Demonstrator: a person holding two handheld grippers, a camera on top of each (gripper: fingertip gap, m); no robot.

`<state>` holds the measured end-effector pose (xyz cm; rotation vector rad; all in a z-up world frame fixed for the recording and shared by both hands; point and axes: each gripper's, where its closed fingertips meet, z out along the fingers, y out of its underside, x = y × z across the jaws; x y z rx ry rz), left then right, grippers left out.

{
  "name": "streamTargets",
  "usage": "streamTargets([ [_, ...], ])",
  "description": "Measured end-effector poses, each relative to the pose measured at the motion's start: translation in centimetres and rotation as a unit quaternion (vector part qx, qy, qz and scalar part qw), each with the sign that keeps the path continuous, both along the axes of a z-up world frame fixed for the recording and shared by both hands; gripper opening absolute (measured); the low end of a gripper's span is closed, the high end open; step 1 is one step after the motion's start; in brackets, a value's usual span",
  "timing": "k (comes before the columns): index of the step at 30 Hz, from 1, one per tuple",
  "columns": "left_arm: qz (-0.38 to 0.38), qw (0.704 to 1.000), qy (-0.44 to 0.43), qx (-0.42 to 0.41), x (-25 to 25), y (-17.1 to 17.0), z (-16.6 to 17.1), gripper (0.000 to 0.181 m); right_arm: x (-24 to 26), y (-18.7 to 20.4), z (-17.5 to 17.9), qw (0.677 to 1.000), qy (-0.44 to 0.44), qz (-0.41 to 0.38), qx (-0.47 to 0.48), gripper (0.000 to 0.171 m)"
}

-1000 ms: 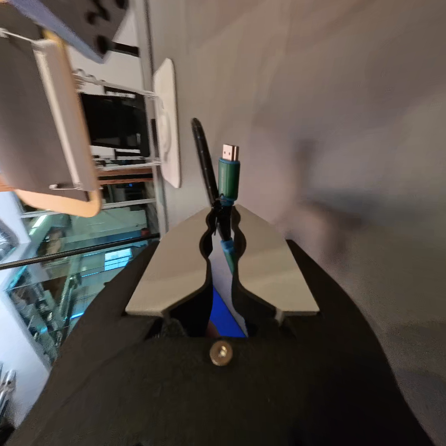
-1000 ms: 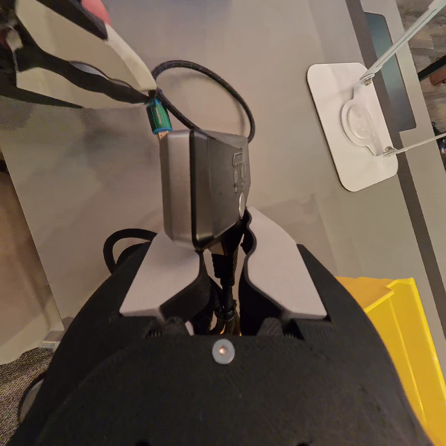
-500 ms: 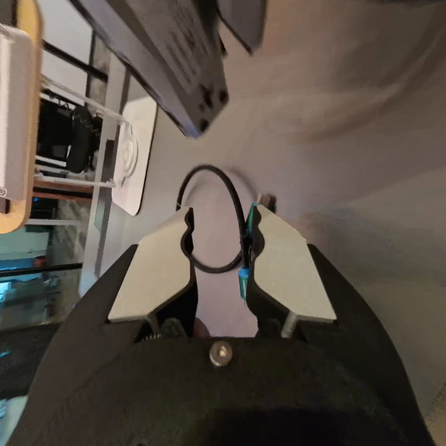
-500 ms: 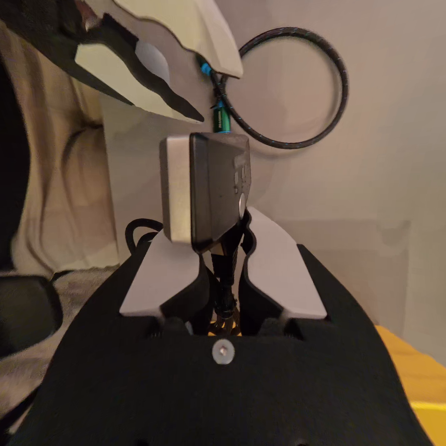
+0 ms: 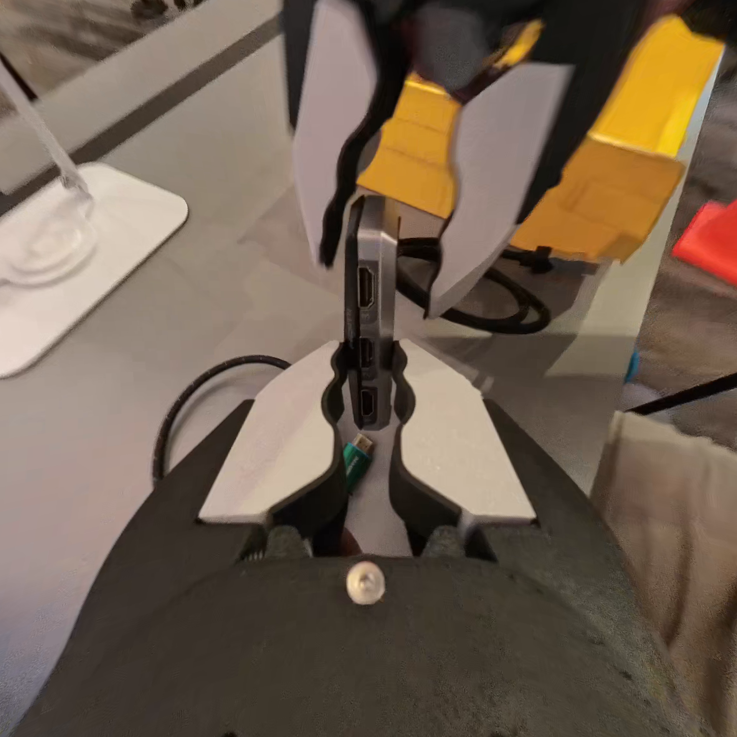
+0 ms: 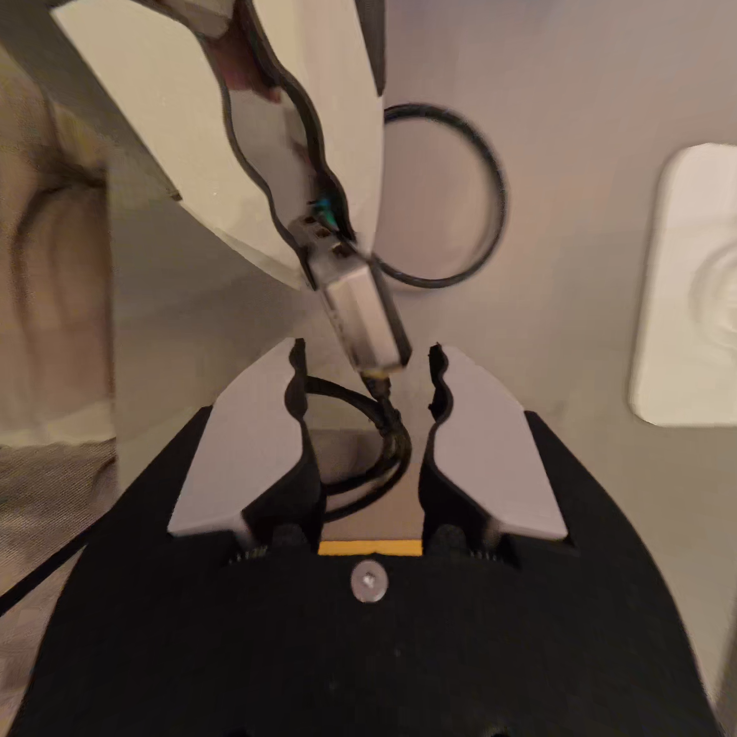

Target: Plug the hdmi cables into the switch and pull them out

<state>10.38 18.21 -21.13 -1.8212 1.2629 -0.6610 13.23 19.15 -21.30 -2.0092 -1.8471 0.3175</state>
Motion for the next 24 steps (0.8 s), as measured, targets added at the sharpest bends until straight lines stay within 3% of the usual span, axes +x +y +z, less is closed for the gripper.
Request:
streamTargets([
  [6,0.032,0.980,-0.108,-0.164,0.0,0.4,1.6,0.020,1.4,-0.1,3.0,0.969,-0.006,-0.072,0.237,0.070],
  [12,0.066,0.930,-0.201,-0.302,0.5,0.3,2.7,0.020,1.2,0.2,2.2,0.889,-0.082,-0.128,0.432,0.071],
  [18,0.083,0.892,-0.237,-0.376,1.1,-1.3,2.8,0.020,0.9,1.1,1.2,0.865,-0.111,-0.115,0.475,0.061],
  [20,0.089,0.882,-0.249,-0.390,1.0,-1.3,2.8,0.020,1.0,1.2,1.2,0.861,-0.108,-0.097,0.487,0.043],
  [24,0.064,0.885,-0.256,-0.384,1.0,-1.6,3.0,0.024,1.1,1.0,0.5,0.899,-0.089,-0.095,0.419,0.035],
])
